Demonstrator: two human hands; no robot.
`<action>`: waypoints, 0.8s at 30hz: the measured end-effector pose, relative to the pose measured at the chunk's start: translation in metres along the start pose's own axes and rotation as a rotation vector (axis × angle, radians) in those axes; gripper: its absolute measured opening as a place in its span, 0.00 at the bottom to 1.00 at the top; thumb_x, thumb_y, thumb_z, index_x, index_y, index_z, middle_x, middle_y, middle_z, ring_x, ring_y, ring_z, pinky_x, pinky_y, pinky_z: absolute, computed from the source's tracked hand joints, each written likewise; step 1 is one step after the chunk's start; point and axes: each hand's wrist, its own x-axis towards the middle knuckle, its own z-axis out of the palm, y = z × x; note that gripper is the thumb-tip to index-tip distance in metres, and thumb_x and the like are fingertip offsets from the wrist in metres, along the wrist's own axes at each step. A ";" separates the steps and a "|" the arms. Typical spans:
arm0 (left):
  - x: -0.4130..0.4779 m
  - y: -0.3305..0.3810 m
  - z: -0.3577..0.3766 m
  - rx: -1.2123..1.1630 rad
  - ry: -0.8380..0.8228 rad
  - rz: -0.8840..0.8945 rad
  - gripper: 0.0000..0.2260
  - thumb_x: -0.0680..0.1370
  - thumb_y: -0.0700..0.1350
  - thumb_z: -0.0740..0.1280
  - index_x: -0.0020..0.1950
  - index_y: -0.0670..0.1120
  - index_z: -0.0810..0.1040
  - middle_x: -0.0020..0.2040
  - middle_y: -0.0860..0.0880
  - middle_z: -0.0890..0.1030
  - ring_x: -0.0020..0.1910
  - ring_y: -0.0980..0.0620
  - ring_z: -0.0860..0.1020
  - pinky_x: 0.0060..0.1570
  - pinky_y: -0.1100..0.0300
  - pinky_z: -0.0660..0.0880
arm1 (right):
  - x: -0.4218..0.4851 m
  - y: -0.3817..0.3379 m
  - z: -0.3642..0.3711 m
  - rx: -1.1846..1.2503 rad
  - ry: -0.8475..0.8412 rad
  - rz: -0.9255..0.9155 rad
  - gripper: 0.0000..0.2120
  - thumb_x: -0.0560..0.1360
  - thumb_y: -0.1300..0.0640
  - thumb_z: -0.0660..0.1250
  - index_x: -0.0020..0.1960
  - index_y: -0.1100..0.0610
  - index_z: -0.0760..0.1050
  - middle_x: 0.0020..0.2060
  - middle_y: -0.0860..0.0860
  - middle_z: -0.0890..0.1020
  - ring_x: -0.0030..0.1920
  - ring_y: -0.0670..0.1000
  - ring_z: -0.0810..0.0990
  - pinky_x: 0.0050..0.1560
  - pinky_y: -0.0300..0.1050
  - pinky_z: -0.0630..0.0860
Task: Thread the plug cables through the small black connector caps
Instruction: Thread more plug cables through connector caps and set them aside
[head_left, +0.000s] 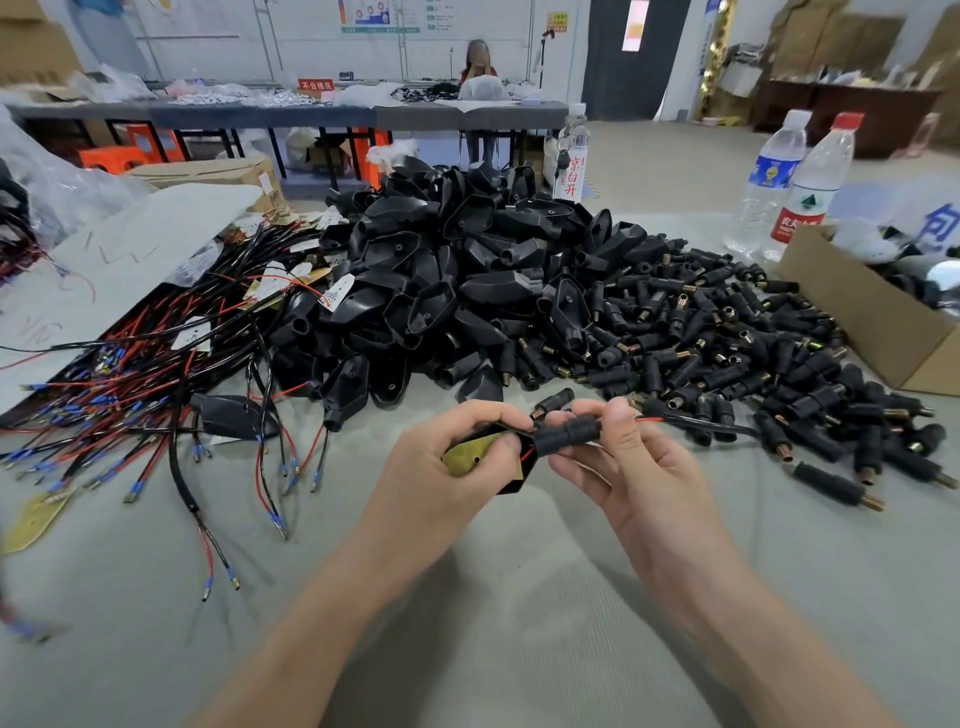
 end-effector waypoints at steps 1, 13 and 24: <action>0.000 0.000 -0.001 -0.011 0.001 -0.004 0.12 0.77 0.40 0.68 0.47 0.58 0.82 0.35 0.56 0.81 0.31 0.62 0.74 0.35 0.71 0.71 | 0.000 -0.001 0.000 0.009 0.002 0.011 0.20 0.69 0.40 0.70 0.49 0.56 0.85 0.53 0.59 0.85 0.51 0.54 0.85 0.50 0.43 0.81; 0.000 -0.007 0.003 0.022 0.014 -0.044 0.09 0.74 0.45 0.65 0.47 0.58 0.82 0.36 0.55 0.83 0.32 0.55 0.75 0.35 0.59 0.75 | 0.001 0.008 0.002 -0.107 0.006 0.010 0.18 0.70 0.43 0.71 0.51 0.55 0.85 0.47 0.56 0.86 0.46 0.51 0.85 0.47 0.41 0.81; -0.001 -0.009 0.007 -0.110 -0.025 -0.150 0.14 0.77 0.48 0.57 0.49 0.54 0.83 0.34 0.55 0.79 0.32 0.56 0.73 0.29 0.64 0.69 | 0.005 0.012 0.000 -0.073 0.019 0.054 0.18 0.70 0.44 0.70 0.50 0.58 0.83 0.42 0.54 0.86 0.41 0.50 0.84 0.43 0.39 0.81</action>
